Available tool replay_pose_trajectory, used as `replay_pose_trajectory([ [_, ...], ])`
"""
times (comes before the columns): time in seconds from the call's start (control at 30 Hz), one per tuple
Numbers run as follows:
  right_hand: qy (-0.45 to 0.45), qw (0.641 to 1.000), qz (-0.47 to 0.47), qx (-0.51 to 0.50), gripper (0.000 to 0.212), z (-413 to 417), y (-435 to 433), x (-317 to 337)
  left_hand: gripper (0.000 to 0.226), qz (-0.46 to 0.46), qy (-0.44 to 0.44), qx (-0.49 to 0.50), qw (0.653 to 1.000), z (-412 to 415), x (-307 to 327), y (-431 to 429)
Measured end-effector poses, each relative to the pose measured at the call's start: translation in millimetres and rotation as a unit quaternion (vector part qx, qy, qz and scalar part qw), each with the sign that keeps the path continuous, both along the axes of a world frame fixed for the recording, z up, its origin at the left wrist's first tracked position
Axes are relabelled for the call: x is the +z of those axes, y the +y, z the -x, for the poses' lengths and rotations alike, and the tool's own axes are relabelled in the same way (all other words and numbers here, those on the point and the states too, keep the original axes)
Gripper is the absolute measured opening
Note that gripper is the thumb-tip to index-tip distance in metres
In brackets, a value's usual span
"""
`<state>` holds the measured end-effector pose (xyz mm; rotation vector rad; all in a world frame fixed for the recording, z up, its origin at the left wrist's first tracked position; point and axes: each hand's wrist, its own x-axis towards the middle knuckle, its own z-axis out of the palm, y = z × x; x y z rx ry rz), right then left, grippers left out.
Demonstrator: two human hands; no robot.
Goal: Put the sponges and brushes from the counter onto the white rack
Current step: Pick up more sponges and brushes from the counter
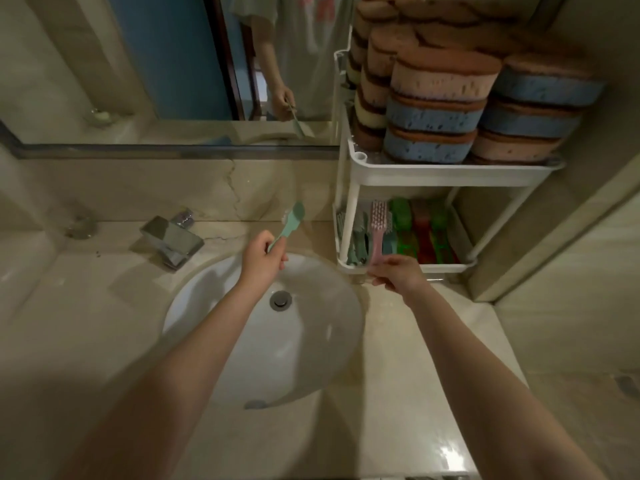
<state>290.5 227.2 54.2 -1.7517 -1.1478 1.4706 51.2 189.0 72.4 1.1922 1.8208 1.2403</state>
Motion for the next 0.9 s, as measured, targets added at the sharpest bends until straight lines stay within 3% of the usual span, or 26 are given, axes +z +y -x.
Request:
replay_pose_trajectory([
  [0.17,-0.032,0.999,0.026,0.031,0.007,18,39,0,0.024,0.008,0.030,0.019,0.999,9,2,1],
  [0.37,-0.126,0.988,0.067,0.066,0.011,36,58,-7,0.021,0.004,0.032,0.021,0.999,17,2,0],
  [0.6,-0.245,0.957,0.029,0.151,0.024,43,61,-9,0.027,-0.004,0.022,0.017,1.000,19,1,-1],
  [0.83,-0.229,0.970,-0.076,0.021,0.015,34,43,-3,0.029,-0.027,0.018,0.002,0.999,8,5,-11],
  [0.9,-0.192,0.972,-0.124,-0.046,0.003,34,30,7,0.033,-0.053,0.023,0.006,0.998,5,6,-15],
])
